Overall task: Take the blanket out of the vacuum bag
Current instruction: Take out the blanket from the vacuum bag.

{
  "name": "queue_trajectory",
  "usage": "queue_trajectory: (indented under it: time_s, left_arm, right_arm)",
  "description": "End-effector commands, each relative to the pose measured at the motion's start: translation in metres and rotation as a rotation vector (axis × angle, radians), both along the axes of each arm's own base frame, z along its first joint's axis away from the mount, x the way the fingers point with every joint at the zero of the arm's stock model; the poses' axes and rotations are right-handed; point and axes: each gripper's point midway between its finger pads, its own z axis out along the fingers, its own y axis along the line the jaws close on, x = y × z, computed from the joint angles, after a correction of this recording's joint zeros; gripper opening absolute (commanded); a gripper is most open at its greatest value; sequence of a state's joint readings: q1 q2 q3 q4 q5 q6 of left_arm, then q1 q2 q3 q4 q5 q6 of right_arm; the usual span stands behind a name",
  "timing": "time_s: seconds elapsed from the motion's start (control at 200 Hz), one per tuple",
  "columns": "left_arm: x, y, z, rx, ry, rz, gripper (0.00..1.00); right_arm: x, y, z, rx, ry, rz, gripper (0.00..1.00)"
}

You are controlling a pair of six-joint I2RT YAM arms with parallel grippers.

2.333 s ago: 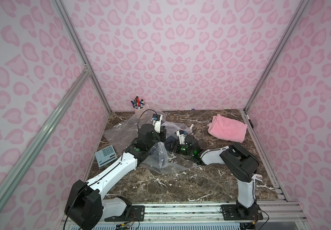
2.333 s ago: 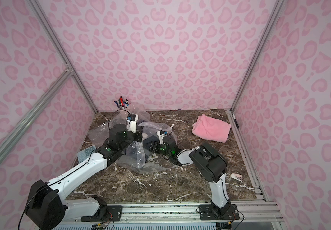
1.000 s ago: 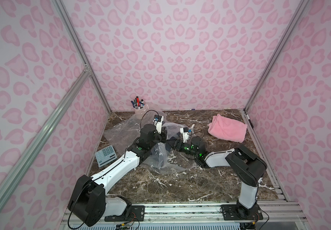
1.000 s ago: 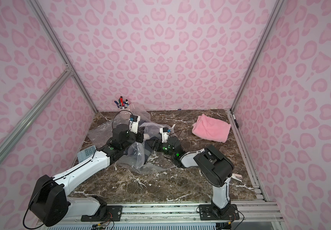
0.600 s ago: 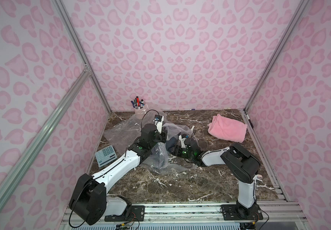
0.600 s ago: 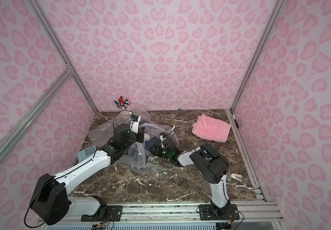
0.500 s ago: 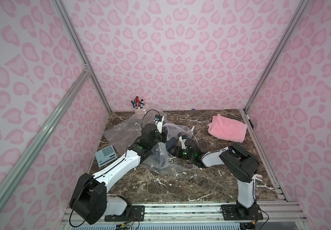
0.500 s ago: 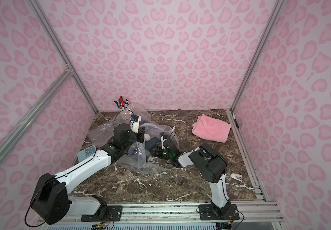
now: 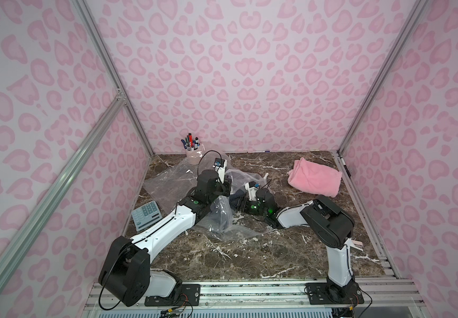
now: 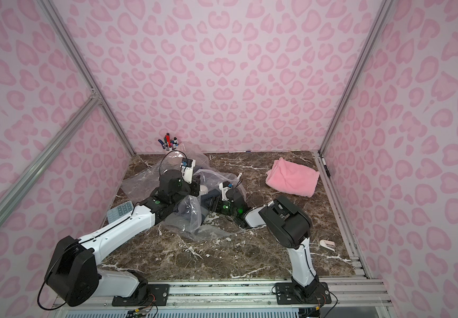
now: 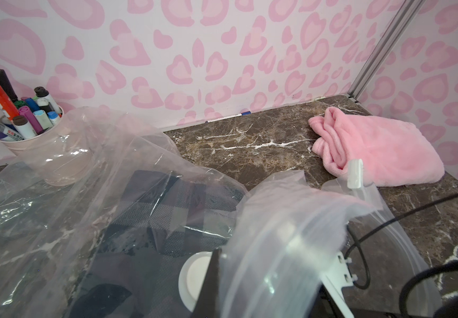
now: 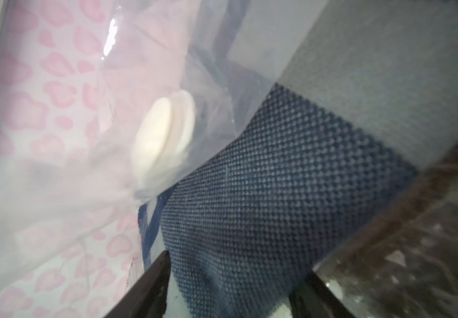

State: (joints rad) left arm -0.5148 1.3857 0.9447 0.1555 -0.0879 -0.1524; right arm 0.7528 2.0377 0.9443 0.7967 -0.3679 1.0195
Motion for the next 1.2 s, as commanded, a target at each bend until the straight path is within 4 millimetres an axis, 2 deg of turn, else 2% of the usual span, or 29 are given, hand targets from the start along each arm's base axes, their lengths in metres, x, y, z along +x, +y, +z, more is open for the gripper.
queue_trajectory:
  time_s: [0.0,0.08,0.22,0.31,0.585,0.96,1.02,1.09,1.195]
  left_arm:
    - [-0.002,0.002,-0.002,0.020,0.003,-0.003,0.04]
    - [-0.003,0.003,-0.002,0.018,0.002,-0.002,0.04]
    - [-0.003,0.002,-0.003,0.012,0.005,-0.003,0.04]
    - [-0.004,0.002,-0.003,0.008,0.004,-0.004,0.04]
    - [-0.007,0.001,-0.007,-0.013,0.009,-0.012,0.04]
    - [-0.009,0.003,0.000,-0.018,-0.006,-0.008,0.04]
    - [-0.010,0.002,0.001,-0.020,-0.006,-0.011,0.04]
    - [-0.010,0.003,0.001,-0.019,-0.006,-0.009,0.04]
    - [-0.011,0.005,0.003,-0.012,-0.012,-0.004,0.04]
  right_arm:
    - [0.001,0.007,0.012,0.036,-0.031,0.025,0.66]
    - [0.001,0.011,0.017,0.023,-0.048,0.037,0.59]
    - [0.003,0.013,0.028,0.014,-0.070,0.044,0.38]
    - [0.000,0.014,0.037,0.012,-0.083,0.050,0.30]
    - [-0.011,0.014,0.041,-0.006,-0.089,0.062,0.00]
    - [-0.015,0.017,0.045,0.036,-0.116,0.076,0.00]
    - [-0.015,0.020,0.042,0.054,-0.108,0.089,0.10]
    - [-0.016,0.025,0.043,0.091,-0.111,0.112,0.32]
    - [-0.014,0.030,0.049,0.130,-0.130,0.122,0.29]
